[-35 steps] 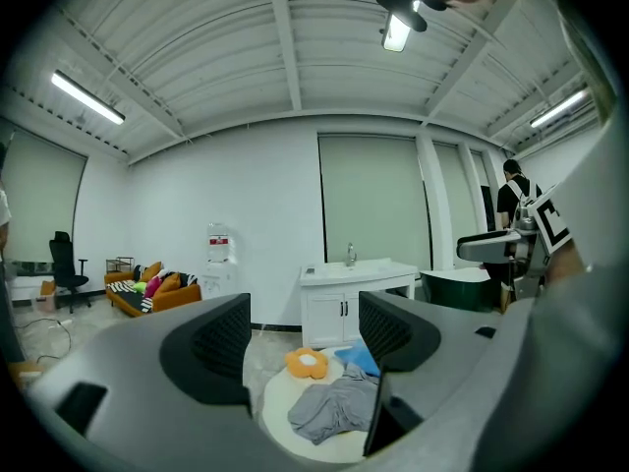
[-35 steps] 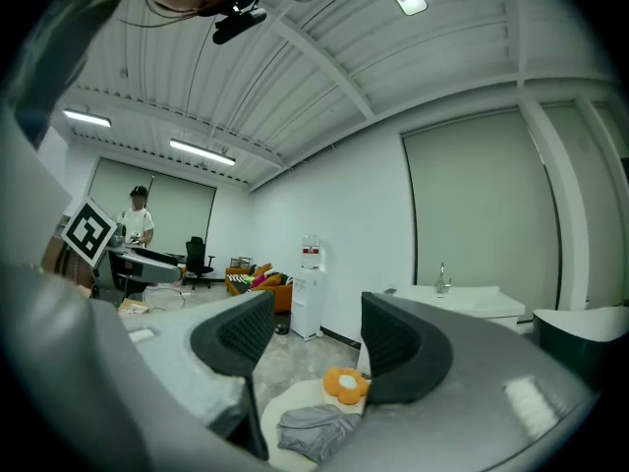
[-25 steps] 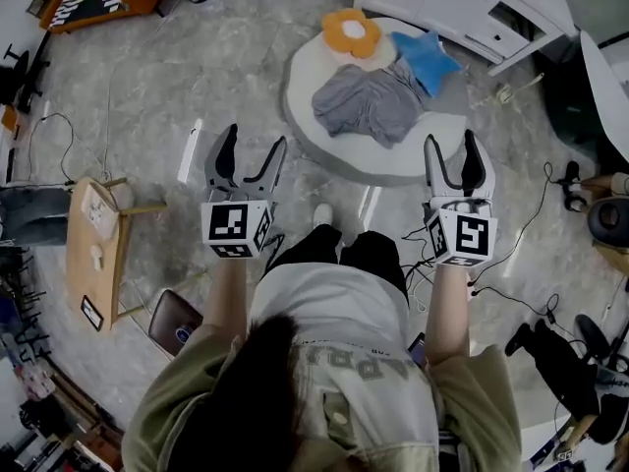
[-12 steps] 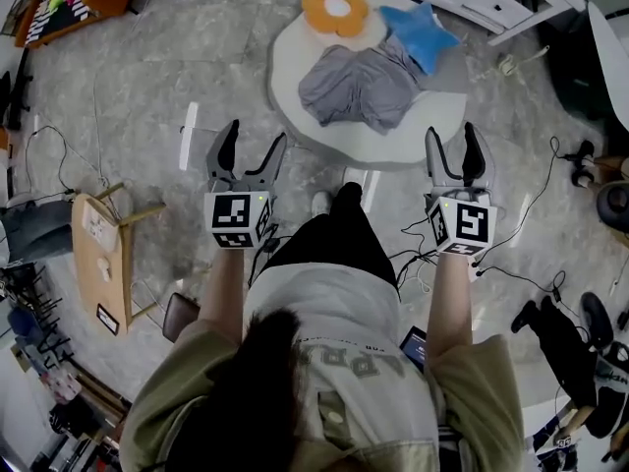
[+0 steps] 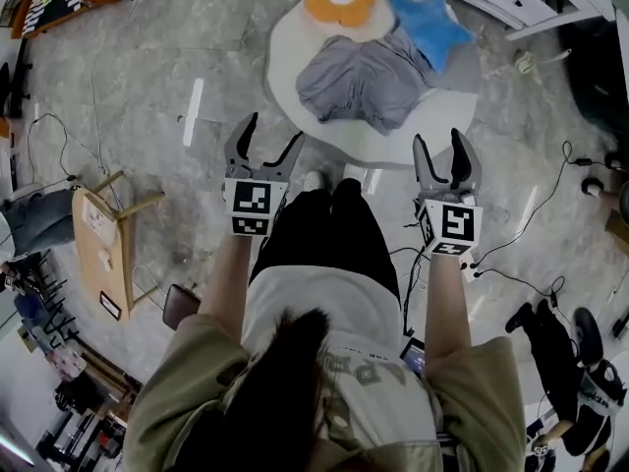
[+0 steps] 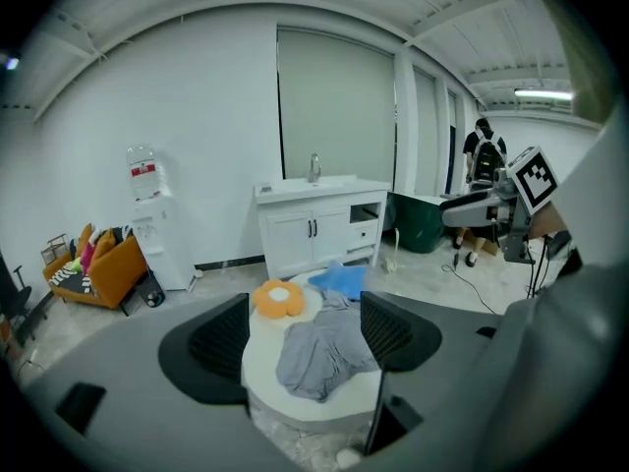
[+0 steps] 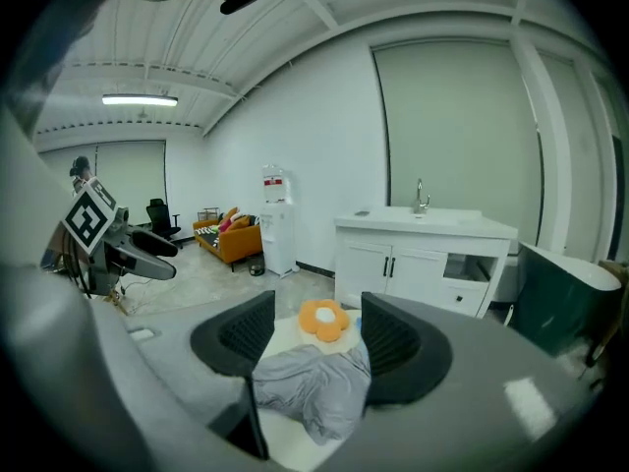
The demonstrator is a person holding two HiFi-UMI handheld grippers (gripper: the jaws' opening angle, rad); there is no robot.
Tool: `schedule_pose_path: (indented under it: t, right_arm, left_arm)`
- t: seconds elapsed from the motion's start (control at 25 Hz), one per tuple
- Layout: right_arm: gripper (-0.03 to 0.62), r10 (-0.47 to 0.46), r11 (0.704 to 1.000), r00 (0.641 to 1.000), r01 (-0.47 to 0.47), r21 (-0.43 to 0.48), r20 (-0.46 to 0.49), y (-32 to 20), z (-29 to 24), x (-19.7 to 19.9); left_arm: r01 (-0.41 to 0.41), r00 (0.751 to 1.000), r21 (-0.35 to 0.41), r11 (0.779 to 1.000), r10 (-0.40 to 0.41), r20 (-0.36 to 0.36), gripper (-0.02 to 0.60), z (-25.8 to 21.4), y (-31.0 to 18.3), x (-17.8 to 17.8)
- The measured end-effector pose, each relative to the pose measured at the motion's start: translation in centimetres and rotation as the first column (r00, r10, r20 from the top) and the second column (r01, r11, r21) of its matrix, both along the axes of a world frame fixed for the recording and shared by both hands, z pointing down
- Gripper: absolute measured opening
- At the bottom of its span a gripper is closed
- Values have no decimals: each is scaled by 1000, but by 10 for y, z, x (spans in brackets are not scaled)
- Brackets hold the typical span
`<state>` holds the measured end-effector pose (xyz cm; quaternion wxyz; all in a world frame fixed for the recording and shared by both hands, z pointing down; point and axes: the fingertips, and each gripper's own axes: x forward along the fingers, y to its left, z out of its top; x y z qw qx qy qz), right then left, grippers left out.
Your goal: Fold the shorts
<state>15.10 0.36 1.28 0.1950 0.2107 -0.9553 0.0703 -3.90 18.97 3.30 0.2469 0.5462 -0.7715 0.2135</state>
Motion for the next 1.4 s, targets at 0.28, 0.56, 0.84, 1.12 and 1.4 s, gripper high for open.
schedule_pose_path:
  t: [0.28, 0.56, 0.84, 1.12, 1.4]
  right_arm:
    - [265, -79, 994, 977, 64, -84, -200, 31, 137, -29]
    - [264, -133, 986, 904, 78, -149, -407, 49, 315, -32]
    - [264, -178, 977, 833, 85, -196, -524, 48, 444, -15]
    - [264, -305, 952, 706, 222, -209, -639, 50, 537, 2]
    - [264, -339, 938, 649, 293, -188, -681, 42, 591, 9]
  left_arm:
    - [-198, 980, -175, 964, 192, -51, 364, 132, -21, 1]
    - [-311, 941, -331, 891, 240, -239, 365, 298, -19, 9]
    - [-404, 909, -419, 813, 305, -284, 365, 418, -10, 30]
    - [-442, 896, -467, 766, 349, -276, 365, 510, -5, 32]
    - [-518, 855, -517, 682, 440, -277, 364, 578, -7, 41]
